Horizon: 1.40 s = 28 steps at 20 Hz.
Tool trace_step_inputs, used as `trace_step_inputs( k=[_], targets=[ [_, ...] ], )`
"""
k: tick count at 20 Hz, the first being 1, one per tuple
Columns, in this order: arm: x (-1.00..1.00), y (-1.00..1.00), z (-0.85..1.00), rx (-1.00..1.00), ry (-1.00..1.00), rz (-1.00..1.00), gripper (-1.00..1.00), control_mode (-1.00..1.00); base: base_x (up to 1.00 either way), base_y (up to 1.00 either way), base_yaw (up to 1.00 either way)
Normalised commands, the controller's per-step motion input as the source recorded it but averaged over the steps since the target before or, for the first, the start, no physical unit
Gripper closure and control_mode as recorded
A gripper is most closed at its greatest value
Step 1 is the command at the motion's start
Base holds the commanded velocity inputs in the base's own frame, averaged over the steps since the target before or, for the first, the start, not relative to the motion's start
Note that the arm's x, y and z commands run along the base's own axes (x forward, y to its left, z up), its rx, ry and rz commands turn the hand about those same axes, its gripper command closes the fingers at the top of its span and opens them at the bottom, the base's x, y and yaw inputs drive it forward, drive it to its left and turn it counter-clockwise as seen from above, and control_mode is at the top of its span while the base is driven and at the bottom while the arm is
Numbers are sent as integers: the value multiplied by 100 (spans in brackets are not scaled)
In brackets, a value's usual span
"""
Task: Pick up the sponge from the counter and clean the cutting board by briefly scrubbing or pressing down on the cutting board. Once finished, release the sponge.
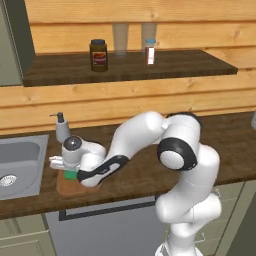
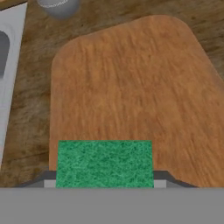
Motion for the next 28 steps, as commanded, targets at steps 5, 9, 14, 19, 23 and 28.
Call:
trace_step_inputs(
  k=[5,9,14,19,23,28],
  targets=[
    [-9,0,-22,0,0,0,100,-100,0,0,0],
    [0,10,-27,-1,0,0,100,-100,0,0,0],
    [0,10,-36,0,-12,0,100,-100,0,0,0],
    [4,7,-28,0,-7,0,100,-100,0,0,0],
    [9,1,-20,0,0,0,100,-100,0,0,0],
    [1,0,-14,0,0,0,100,-100,0,0,0]
  ],
)
